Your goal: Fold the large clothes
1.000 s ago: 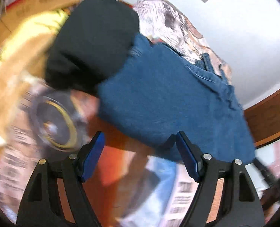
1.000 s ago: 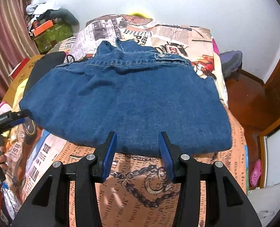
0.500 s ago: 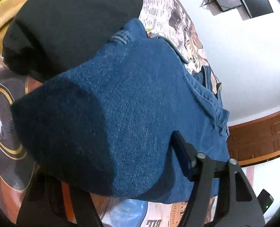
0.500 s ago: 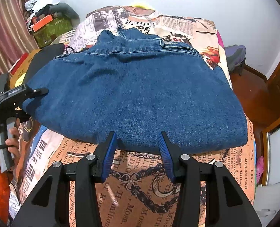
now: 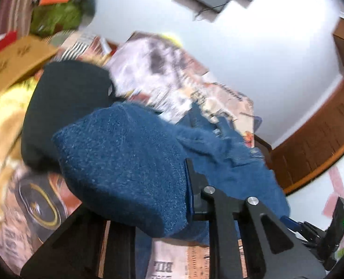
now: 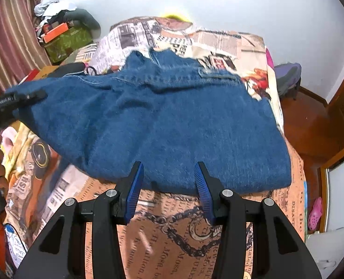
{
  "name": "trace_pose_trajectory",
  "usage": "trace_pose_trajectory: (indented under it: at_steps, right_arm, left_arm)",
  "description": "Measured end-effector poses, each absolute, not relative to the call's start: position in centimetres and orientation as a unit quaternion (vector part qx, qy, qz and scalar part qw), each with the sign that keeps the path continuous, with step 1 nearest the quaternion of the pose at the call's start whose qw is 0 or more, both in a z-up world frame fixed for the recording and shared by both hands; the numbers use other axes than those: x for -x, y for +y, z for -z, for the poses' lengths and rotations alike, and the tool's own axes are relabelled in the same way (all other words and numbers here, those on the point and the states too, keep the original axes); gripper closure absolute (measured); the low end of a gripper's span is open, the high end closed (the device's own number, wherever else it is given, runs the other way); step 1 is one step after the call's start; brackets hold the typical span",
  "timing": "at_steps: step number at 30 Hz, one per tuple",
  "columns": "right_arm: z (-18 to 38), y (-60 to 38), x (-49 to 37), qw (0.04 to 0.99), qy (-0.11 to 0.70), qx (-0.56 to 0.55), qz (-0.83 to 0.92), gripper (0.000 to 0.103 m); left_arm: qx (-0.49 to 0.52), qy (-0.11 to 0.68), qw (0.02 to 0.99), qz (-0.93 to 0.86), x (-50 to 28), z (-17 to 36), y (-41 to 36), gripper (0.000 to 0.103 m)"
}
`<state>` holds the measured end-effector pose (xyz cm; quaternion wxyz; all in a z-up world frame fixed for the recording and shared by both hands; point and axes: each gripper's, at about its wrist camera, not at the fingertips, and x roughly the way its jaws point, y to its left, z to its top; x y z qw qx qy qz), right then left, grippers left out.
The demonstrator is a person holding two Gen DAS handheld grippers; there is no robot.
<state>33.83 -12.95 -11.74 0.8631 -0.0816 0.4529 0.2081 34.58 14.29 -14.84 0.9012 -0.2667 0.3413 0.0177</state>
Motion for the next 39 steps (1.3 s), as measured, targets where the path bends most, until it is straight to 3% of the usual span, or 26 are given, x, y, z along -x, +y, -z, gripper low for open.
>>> trace_pose_trajectory:
  at_steps: [10, 24, 32, 39]
  right_arm:
    - [9.9, -7.3, -34.9, 0.858, 0.435, 0.067, -0.265, 0.061]
    - [19.8, 2.4, -35.7, 0.762, 0.544, 0.063, -0.346, 0.061]
    - [16.4, -4.8, -35.6, 0.814, 0.498, 0.022, -0.298, 0.061]
    - [14.2, -15.4, -33.7, 0.858, 0.47, 0.003, -0.206, 0.06]
  left_arm:
    - [0.214, 0.253, 0.943, -0.011, -32.8, 7.1, 15.6, 0.086]
    - [0.171, 0.274, 0.945, -0.049, -33.1, 10.1, 15.6, 0.089]
    - [0.131, 0.263, 0.956, -0.005, -35.1, 8.7, 9.6, 0.089]
    - [0.098, 0.293, 0.947, 0.086, -38.4, 9.9, -0.5, 0.089]
